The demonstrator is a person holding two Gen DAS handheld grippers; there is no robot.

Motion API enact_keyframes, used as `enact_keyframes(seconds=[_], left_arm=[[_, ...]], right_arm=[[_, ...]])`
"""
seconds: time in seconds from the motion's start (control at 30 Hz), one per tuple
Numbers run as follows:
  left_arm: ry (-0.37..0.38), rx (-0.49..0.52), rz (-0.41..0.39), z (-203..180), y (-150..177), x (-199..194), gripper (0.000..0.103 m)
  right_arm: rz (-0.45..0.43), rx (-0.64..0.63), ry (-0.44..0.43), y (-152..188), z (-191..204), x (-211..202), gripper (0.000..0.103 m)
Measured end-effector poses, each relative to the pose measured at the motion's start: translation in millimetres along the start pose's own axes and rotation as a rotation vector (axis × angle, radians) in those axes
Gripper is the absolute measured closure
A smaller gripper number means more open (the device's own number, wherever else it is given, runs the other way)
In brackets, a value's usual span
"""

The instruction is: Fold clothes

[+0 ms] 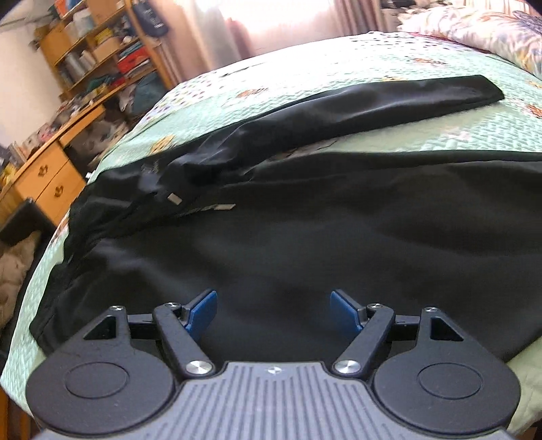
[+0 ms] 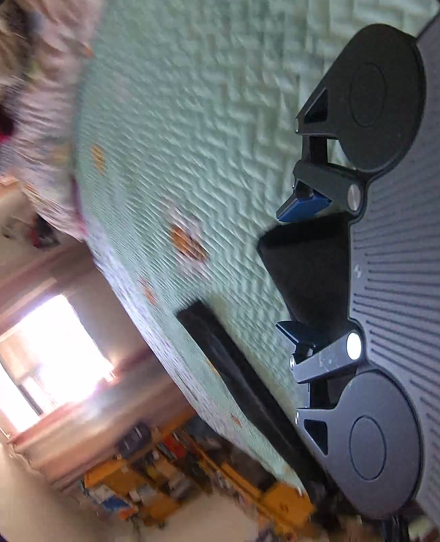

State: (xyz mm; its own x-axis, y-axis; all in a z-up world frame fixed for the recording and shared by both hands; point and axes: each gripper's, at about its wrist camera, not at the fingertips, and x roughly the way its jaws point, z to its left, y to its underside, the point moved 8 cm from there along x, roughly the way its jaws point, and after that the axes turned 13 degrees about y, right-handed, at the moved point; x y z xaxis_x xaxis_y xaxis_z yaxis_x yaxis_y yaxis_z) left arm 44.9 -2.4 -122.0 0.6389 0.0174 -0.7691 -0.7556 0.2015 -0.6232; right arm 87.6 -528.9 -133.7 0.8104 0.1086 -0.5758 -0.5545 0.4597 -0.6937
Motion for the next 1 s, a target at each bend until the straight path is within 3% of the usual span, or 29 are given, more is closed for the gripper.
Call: enact_keyframes(seconds=[0.1, 0.27, 0.33, 0.4, 0.5, 0.63, 0.87, 1.0], left_arm=[[0.025, 0.007, -0.014, -14, -11, 8, 0.02], [0.056, 0.036, -0.034, -38, -33, 28, 0.02], [0.044, 0.085, -0.031, -51, -41, 40, 0.02], [0.034, 0.145, -0.031, -62, -45, 53, 0.021], [0.016, 0.188, -0.017, -73, -51, 69, 0.023], [-0.001, 0.158, -0.022, -74, -70, 82, 0.023], [0.011, 0.088, 0.016, -66, -92, 104, 0.023], [0.017, 0.061, 0.017, -63, -95, 112, 0.022]], right_arm=[[0.093, -0.005, -0.128, 2, 10, 11, 0.042], [0.154, -0.007, -0.184, 2, 15, 31, 0.055], [0.147, -0.027, -0.187, 2, 19, 38, 0.068], [0.131, -0.048, -0.158, -1, 23, 44, 0.093], [0.071, -0.029, -0.116, -13, 24, 50, 0.095], [0.007, 0.049, -0.061, -30, 22, 64, 0.096], [0.036, 0.194, 0.035, -20, -4, 90, 0.095], [-0.021, 0.27, 0.06, -19, -19, 65, 0.074]])
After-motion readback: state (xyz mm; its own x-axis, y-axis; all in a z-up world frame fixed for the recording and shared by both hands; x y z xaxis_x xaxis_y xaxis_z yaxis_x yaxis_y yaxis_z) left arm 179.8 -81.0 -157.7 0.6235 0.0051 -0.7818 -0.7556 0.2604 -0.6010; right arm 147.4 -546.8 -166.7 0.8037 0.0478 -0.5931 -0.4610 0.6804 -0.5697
